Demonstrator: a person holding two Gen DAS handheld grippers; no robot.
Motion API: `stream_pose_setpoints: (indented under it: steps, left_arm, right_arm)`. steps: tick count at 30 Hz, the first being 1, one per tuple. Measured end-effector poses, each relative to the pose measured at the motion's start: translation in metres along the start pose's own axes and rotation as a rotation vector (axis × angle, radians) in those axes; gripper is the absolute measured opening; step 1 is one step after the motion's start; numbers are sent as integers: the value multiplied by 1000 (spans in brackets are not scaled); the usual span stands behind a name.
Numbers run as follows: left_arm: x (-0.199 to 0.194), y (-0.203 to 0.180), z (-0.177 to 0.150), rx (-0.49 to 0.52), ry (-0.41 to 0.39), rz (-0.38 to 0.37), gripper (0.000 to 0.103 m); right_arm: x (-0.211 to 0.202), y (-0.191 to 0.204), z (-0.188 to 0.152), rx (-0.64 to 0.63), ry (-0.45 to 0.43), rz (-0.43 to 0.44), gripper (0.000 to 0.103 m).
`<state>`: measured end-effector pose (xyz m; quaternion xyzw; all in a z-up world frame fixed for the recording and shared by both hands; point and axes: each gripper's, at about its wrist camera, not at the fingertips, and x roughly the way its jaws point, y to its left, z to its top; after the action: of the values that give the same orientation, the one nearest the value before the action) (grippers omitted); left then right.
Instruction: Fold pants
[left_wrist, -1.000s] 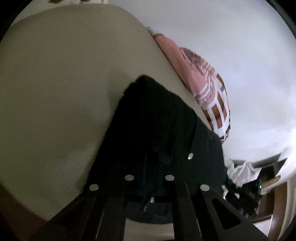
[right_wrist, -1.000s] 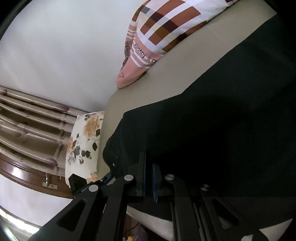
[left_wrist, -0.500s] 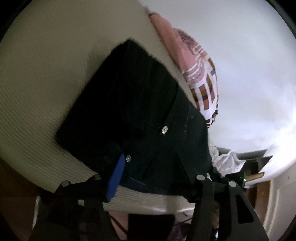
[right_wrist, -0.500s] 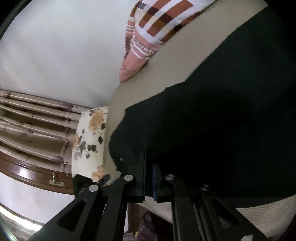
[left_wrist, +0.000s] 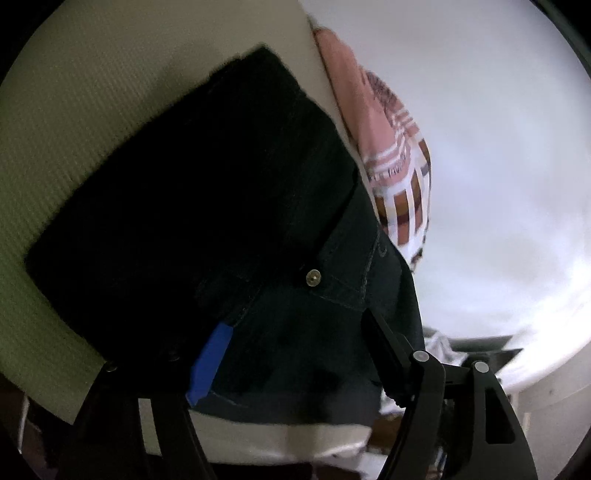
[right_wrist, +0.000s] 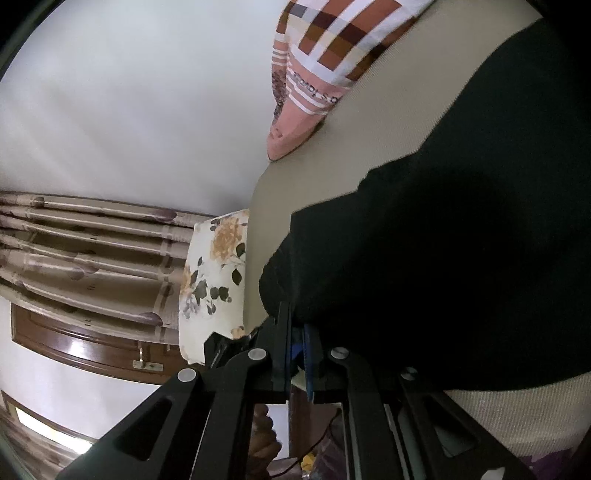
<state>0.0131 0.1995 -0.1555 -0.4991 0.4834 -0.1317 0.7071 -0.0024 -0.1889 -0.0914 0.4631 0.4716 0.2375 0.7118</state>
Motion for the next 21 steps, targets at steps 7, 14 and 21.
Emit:
stream_pose_setpoints:
  steps: [7, 14, 21]
  left_arm:
    - [-52, 16, 5, 15, -129, 136, 27]
    - [-61, 21, -6, 54, -123, 214, 27]
    - [-87, -8, -23, 199, -234, 276, 41]
  right_arm:
    - [2, -15, -23, 1, 47, -43, 7]
    - [12, -56, -38, 71, 80, -94, 8]
    - [-117, -105, -3, 53, -285, -228, 10]
